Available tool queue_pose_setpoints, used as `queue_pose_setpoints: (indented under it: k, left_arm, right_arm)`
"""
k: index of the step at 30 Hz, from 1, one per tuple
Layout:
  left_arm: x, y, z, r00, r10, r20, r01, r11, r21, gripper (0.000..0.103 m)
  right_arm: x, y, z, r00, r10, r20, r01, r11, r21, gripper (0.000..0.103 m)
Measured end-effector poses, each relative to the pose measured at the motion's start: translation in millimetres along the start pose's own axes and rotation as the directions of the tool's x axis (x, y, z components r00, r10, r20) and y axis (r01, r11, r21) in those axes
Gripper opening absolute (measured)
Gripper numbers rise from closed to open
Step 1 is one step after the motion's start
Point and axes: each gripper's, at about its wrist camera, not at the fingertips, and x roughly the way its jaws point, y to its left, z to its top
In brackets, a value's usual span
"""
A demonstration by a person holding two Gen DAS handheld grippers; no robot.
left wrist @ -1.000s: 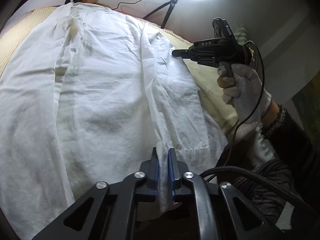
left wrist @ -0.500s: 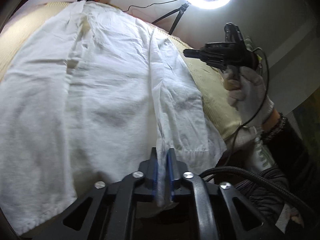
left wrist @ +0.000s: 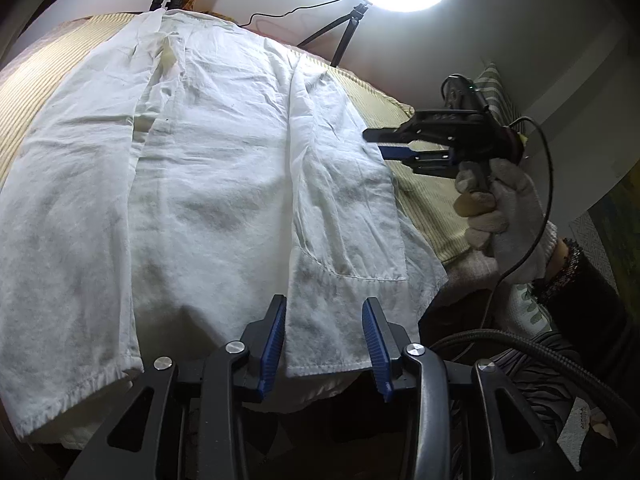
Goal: Fold small clothes
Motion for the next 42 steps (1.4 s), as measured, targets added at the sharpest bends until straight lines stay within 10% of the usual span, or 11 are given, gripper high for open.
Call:
queue_pose_setpoints:
  k: [4,11,16,21,30,42]
  left_arm:
    - [1,-1,-1,1.000,-0.014,-0.008,0.014,1.000,-0.004,0.000]
    - [-5,-1,2,0.989,-0.148,0.021,0.149,0.982,-0.115,0.000]
    - [7,-3,-4,0.999,-0.036,-0.012,0.035,0.998,-0.047,0.000]
    - [-3,-18,-10,0.998,0.053,0.018,-0.054,0.996,0.064,0.028]
    - [-28,-60,-22,0.975,0.151,0.165,-0.194,0.940,0.282,0.028]
    - [63,-125,-5,0.996,0.071,0.060,-0.089,0.909,0.406,0.042]
  right_arm:
    - [-8,14,2,0.999,-0.034,0.029,0.036,0.998,-0.060,0.004]
    - [-36,27,14,0.995,-0.016,0.098,0.024,0.996,-0.086,0.004]
    - [-15,22,12,0.997,-0.064,0.045,0.069,0.991,-0.112,0.004]
    - [-28,21,-2,0.997,-0.076,0.032,0.080,0.987,-0.136,0.018]
    - [-91,28,-63,0.989,-0.010,0.147,0.031,0.990,-0.139,0.053]
    - [-154,3,-62,0.944,0.084,0.320,-0.065,0.996,-0.069,0.058]
